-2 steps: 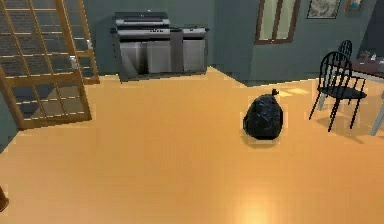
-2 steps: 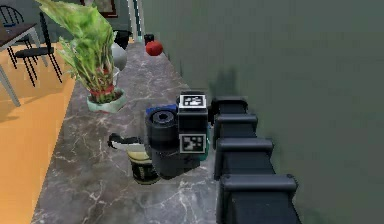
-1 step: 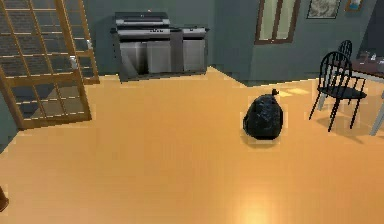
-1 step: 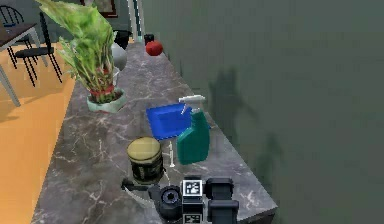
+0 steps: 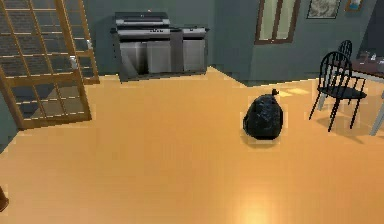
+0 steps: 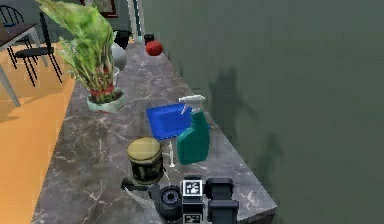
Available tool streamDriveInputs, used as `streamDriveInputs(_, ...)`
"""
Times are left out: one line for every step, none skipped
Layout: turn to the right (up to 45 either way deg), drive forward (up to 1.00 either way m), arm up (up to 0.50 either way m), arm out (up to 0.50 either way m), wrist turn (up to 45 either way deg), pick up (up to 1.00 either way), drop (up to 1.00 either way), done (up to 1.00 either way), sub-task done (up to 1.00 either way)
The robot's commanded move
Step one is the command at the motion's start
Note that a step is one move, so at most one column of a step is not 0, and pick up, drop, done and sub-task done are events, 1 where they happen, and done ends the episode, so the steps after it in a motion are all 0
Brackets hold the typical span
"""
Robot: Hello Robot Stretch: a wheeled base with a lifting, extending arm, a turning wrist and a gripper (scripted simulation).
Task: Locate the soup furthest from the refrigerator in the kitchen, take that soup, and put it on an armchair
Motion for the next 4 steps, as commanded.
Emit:
streamDriveInputs(0.0, 0.0, 0.1, 0.0, 0.0, 0.0, 0.0, 0.0, 0.0)
streamDriveInputs(0.0, 0.0, 0.06, 0.0, 0.0, 0.0, 0.0, 0.0, 0.0)
streamDriveInputs(0.0, 0.0, 0.0, 0.0, -45.0, 0.0, 0.0, 0.0, 0.0)
streamDriveInputs(0.0, 0.0, 0.0, 0.0, -45.0, 0.0, 0.0, 0.0, 0.0)
